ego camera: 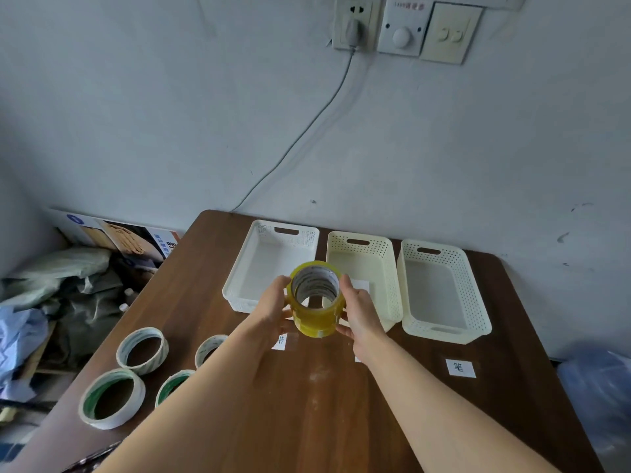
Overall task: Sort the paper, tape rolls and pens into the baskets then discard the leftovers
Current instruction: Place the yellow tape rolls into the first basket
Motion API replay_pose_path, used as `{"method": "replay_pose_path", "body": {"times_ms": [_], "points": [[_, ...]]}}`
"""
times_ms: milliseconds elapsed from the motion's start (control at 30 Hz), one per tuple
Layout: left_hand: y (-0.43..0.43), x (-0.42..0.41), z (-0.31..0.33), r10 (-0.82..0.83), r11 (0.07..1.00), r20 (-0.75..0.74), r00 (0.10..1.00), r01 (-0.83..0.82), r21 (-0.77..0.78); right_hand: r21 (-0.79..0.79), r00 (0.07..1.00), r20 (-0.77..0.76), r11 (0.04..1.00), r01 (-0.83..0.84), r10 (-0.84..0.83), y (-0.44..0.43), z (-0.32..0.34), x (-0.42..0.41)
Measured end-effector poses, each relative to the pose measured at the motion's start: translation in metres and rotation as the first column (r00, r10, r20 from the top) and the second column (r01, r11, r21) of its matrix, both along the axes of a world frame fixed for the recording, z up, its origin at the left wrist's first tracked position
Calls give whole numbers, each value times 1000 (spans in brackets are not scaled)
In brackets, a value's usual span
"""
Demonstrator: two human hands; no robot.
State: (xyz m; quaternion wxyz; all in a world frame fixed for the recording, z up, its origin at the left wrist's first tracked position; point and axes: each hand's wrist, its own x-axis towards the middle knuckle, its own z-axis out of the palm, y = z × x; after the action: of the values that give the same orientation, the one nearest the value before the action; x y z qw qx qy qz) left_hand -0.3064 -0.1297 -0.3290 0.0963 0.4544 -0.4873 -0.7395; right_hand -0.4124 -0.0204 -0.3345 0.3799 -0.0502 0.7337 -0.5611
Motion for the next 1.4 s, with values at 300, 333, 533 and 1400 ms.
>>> {"method": "replay_pose_path", "body": {"times_ms": [300, 333, 533, 1400], "points": [[-58, -19, 5, -5, 981, 37, 999, 12, -193, -85, 999, 34, 996, 13, -10, -65, 9, -14], [-64, -21, 6, 10, 981, 40, 999, -2, -196, -93, 999, 40, 996, 14, -10, -72, 8, -14], [-96, -30, 7, 31, 977, -32, 999, -37, -210, -161, 997, 73, 987, -15, 27, -105, -2, -20], [-199, -95, -83, 29, 998, 35, 999, -27, -54, -106, 982, 168, 989, 105, -86, -212, -99, -73]]}}
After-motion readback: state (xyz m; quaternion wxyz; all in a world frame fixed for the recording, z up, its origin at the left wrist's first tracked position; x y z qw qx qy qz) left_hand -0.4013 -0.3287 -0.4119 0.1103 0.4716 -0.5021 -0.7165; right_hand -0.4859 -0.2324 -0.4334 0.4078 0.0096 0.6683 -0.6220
